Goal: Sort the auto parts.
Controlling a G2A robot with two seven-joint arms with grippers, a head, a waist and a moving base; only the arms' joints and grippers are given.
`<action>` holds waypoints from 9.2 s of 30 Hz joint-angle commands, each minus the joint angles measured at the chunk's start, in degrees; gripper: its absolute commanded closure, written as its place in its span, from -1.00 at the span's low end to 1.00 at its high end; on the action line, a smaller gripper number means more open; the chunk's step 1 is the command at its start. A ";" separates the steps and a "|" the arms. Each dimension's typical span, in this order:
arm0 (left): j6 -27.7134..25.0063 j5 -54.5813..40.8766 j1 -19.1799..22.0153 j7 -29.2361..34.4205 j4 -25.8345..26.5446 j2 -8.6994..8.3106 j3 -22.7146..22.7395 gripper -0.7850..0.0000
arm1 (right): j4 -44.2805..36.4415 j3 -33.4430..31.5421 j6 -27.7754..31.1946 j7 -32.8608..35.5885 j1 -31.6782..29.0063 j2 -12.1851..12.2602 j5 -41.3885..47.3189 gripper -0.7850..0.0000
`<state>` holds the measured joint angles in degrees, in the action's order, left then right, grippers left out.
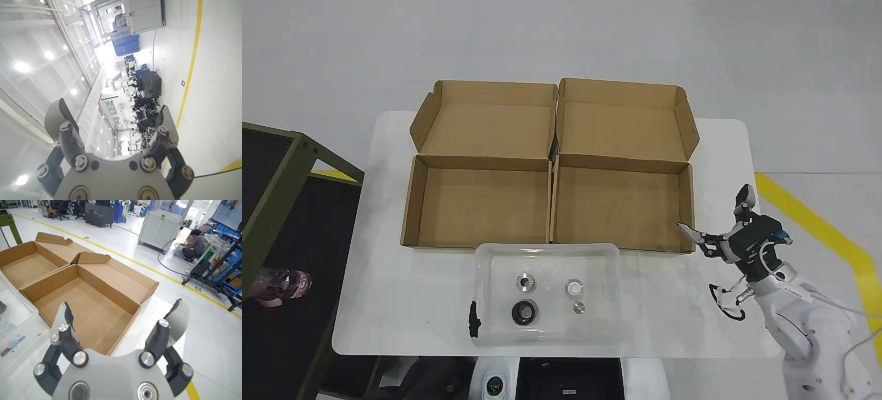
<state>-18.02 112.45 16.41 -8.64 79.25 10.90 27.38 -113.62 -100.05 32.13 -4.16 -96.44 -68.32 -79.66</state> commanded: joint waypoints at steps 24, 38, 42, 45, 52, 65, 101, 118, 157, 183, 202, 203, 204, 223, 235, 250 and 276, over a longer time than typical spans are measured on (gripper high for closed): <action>0.00 0.00 0.00 0.00 0.00 0.00 0.00 -1.00 | -0.07 0.56 0.06 0.82 0.12 0.03 -0.27 -1.00; 0.00 0.00 0.00 0.00 0.00 0.00 0.00 -1.00 | -2.09 6.35 13.05 9.23 4.67 1.15 0.30 -1.00; 0.00 0.00 0.00 0.00 0.00 0.00 0.00 -1.00 | -3.59 8.27 17.60 11.14 5.93 1.46 3.58 -1.00; 0.00 0.00 0.00 0.00 0.00 0.00 0.00 -1.00 | -5.85 9.27 20.59 12.69 6.46 1.75 5.15 -1.00; 0.00 0.00 0.00 0.00 0.00 0.00 0.00 -1.00 | -7.86 13.85 23.69 17.39 8.51 2.20 6.41 -1.00; 0.00 0.00 0.00 0.00 0.00 0.00 0.00 -1.00 | -5.71 26.91 23.23 24.67 13.68 2.23 2.11 -1.00; 0.00 0.00 0.00 0.00 0.00 0.00 0.00 -1.00 | 1.06 38.46 20.77 28.56 17.38 3.18 -3.09 -0.82; 0.00 0.00 0.00 0.00 0.00 0.00 0.00 -1.00 | 3.19 39.37 18.40 29.30 18.44 3.75 -4.56 0.20; 0.00 0.00 0.00 0.00 0.00 0.00 0.00 -1.00 | -5.90 32.31 19.81 10.64 19.74 5.77 -0.76 1.00; 0.00 0.00 0.00 0.00 0.00 0.00 0.00 -1.00 | 3.32 27.51 10.89 6.23 22.41 5.86 10.26 1.00; 0.00 0.00 0.00 0.00 0.00 0.00 0.00 -1.00 | 19.05 36.98 6.73 16.98 37.19 3.71 12.74 1.00; 0.00 0.00 0.00 0.00 0.00 0.00 0.00 -1.00 | 19.71 37.51 6.50 17.66 37.88 3.57 12.69 1.00; 0.00 0.00 0.00 0.00 0.00 0.00 0.00 -1.00 | 20.35 38.00 6.40 18.17 38.51 3.43 12.89 1.00; 0.00 0.00 0.00 0.00 0.00 0.00 0.00 -1.00 | 34.62 47.03 3.86 22.76 50.04 0.14 14.06 0.65; 0.00 0.00 0.00 0.00 0.00 0.00 0.00 -1.00 | 39.08 50.04 4.08 22.35 52.65 -1.35 14.17 -1.00; 0.00 0.00 0.00 0.00 0.00 0.00 0.00 -1.00 | 21.43 40.57 8.87 25.59 45.17 1.74 13.11 -1.00; 0.00 0.00 0.00 0.00 0.00 0.00 0.00 -1.00 | -1.18 41.67 19.48 39.41 30.78 4.94 9.54 -1.00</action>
<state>-18.02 112.45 16.41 -8.64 79.25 10.90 27.38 -114.52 -58.58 51.38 34.93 -65.38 -63.45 -69.92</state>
